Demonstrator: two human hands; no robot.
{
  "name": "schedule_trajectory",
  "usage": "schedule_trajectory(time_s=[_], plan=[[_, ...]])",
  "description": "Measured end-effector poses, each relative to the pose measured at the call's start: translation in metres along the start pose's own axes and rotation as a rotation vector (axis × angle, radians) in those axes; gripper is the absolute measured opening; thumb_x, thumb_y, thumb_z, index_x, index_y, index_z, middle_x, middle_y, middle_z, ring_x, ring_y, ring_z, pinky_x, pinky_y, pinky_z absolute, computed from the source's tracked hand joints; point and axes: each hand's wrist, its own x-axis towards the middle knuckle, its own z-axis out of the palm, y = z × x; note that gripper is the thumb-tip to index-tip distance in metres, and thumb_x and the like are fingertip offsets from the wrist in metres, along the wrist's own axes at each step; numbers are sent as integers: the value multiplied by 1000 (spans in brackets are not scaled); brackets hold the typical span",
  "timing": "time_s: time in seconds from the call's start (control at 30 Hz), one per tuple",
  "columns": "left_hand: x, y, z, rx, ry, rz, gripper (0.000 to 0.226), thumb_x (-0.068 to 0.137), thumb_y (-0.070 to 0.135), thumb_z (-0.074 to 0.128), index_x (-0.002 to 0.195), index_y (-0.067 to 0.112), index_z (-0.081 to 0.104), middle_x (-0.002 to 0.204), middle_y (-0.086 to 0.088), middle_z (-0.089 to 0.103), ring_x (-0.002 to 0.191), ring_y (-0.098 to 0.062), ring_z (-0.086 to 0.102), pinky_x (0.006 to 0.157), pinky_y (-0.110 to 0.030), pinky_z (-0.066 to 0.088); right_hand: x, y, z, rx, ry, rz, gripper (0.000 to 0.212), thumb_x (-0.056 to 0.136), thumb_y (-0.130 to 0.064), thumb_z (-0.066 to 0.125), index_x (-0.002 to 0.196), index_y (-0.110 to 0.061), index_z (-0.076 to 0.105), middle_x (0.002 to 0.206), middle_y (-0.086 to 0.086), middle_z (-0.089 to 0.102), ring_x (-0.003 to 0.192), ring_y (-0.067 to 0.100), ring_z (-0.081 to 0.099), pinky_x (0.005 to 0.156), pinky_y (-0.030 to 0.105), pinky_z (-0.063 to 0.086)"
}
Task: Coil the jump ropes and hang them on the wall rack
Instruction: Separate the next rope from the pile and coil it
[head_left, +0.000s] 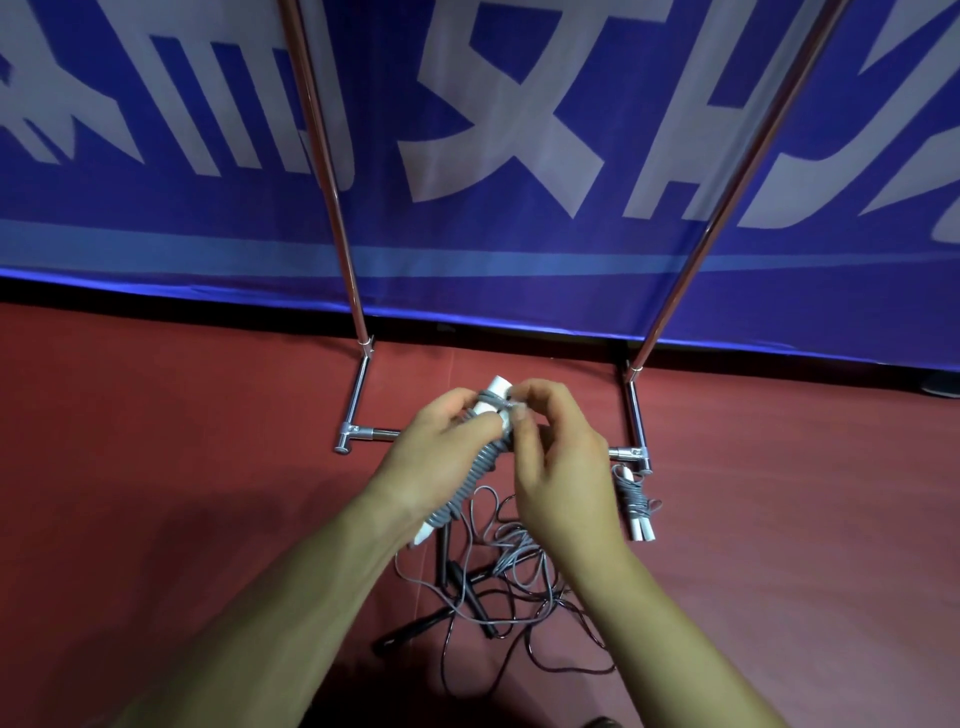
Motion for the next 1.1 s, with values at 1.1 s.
schedule_trajectory(time_s=[1.1], plan=[[1,-1,5,308,216,131,19,96,46,49,91,30,58,79,9,67,78,-15,62,72,-35,48,-1,2,24,503,155,452,9,92,-15,68,88,-8,72,73,5,57,65,17,40,62,35,35]])
